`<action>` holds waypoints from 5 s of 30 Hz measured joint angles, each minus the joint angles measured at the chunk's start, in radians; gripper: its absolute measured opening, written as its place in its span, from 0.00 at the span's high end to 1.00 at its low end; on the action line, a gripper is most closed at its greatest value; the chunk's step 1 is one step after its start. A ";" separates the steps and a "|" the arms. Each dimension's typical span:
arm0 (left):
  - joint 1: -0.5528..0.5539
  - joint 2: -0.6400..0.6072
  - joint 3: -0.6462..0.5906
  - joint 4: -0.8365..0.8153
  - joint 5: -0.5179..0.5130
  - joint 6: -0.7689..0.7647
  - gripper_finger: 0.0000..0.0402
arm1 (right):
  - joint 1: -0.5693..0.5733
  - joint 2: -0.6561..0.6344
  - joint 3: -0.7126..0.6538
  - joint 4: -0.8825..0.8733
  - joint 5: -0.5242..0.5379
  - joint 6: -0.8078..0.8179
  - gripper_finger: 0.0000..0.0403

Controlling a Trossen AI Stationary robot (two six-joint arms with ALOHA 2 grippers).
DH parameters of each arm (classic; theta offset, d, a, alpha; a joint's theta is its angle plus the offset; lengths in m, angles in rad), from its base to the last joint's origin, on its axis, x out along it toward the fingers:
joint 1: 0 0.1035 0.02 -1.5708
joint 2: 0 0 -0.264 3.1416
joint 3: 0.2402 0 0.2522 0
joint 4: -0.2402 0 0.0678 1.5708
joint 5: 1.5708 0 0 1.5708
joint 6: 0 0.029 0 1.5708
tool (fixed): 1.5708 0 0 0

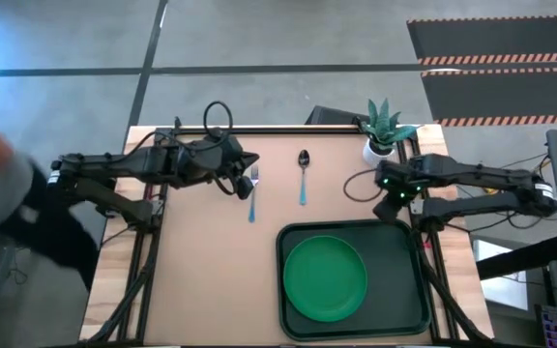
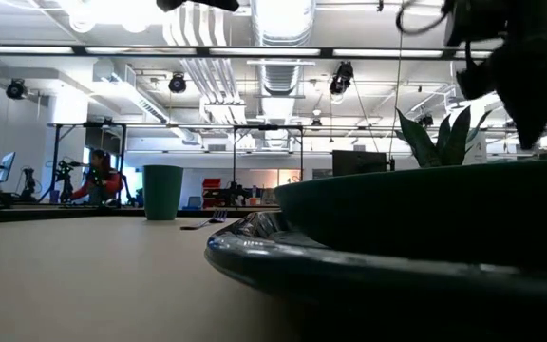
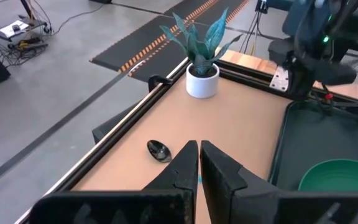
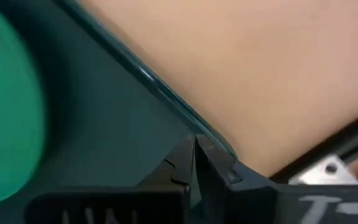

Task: Pick and place plate/cup/fork/spoon on tray
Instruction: Adjust the green tray

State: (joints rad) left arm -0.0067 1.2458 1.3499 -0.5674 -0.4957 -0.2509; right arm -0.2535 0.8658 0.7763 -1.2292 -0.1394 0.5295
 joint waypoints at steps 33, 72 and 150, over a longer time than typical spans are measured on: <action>0.000 -0.021 -0.017 -0.001 0.002 0.002 1.00 | 0.424 0.142 -0.353 0.635 -0.078 0.545 0.98; 0.000 -0.047 -0.049 -0.104 -0.074 -0.008 1.00 | 0.305 0.266 -0.011 0.552 0.178 0.229 0.98; -0.199 0.226 -0.334 -0.090 0.237 -0.515 1.00 | 0.305 -0.104 0.003 0.460 0.405 0.114 0.98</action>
State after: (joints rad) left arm -0.2054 1.4723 1.0158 -0.6578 -0.2584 -0.7664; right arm 0.0517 0.7620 0.7792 -0.7692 0.2653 0.6438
